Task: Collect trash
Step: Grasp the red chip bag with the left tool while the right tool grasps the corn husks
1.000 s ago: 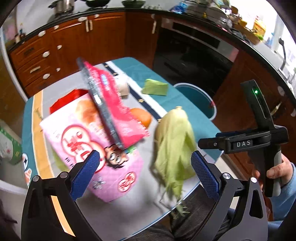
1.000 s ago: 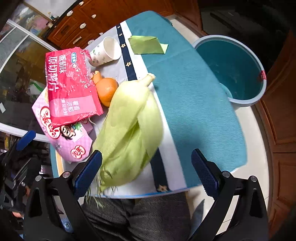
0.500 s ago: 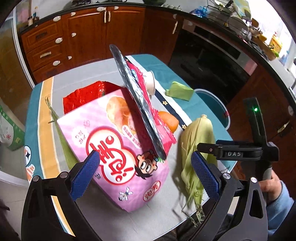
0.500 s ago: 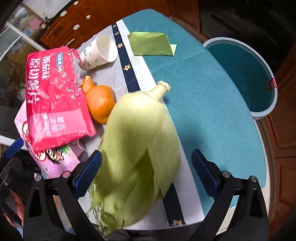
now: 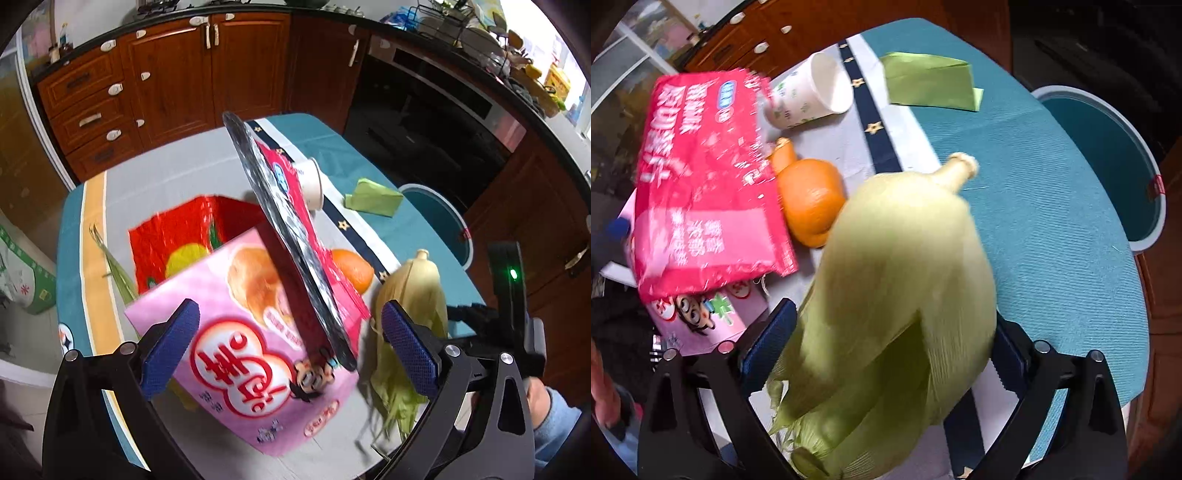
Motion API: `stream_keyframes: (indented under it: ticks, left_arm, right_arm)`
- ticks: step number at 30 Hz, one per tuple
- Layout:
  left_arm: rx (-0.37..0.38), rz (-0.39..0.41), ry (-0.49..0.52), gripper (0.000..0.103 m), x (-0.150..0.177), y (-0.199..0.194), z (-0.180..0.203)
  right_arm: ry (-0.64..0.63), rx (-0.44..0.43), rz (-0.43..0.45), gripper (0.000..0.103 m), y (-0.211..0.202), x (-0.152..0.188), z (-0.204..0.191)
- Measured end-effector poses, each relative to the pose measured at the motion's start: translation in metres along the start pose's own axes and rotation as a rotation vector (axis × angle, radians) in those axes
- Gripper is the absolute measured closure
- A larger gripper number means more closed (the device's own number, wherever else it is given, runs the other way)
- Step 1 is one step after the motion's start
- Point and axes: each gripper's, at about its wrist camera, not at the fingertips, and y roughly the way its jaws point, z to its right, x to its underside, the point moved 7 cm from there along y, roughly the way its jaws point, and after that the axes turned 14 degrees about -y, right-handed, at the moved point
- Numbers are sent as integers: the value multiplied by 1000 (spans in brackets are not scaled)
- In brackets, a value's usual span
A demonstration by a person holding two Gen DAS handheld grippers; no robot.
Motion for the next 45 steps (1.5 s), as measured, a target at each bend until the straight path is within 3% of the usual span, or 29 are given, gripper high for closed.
stream_keyframes:
  ticks: [3, 5, 13, 19, 21, 24, 25, 27, 28, 29, 31, 33, 36, 45]
  left_arm:
    - [-15, 3, 14, 4, -11, 5, 2]
    - [-41, 10, 45, 4, -21, 8, 5]
    - [-86, 10, 65, 4, -53, 28, 9]
    - [-65, -9, 76, 5, -51, 43, 20]
    - [-67, -14, 88, 11, -49, 48, 25]
    - [-62, -16, 100, 31, -45, 51, 30]
    - [-62, -15, 108, 45, -44, 51, 33]
    - [-77, 3, 129, 66, -42, 50, 36]
    - [-85, 11, 147, 83, -40, 48, 39]
    - [-87, 14, 156, 94, -38, 47, 42]
    - [-83, 24, 163, 98, -36, 43, 44]
    - [-78, 48, 167, 100, -35, 33, 48]
    - [-60, 76, 171, 101, -35, 15, 53]
    - [51, 131, 203, 101, -38, -38, 93]
  right_arm:
    - [-19, 27, 8, 64, -7, 1, 2]
    - [-4, 22, 10, 78, -13, 3, 10]
    - [16, -8, 8, 83, -15, 15, 27]
    - [28, -56, 21, 82, -13, 13, 30]
    - [33, -72, 25, 77, -14, 13, 30]
    - [39, -96, 32, 66, -13, 8, 28]
    - [41, -106, 37, 63, -12, 6, 27]
    - [55, -142, 49, 47, -10, 0, 23]
    - [57, -149, 58, 45, -9, -2, 22]
    - [55, -143, 65, 45, -9, -4, 21]
    - [38, -112, 76, 48, -8, -7, 18]
    - [27, -60, 77, 79, -8, -6, 20]
    - [65, -105, 87, 84, -15, -5, 27]
    - [90, -88, 214, 86, -78, -19, 54]
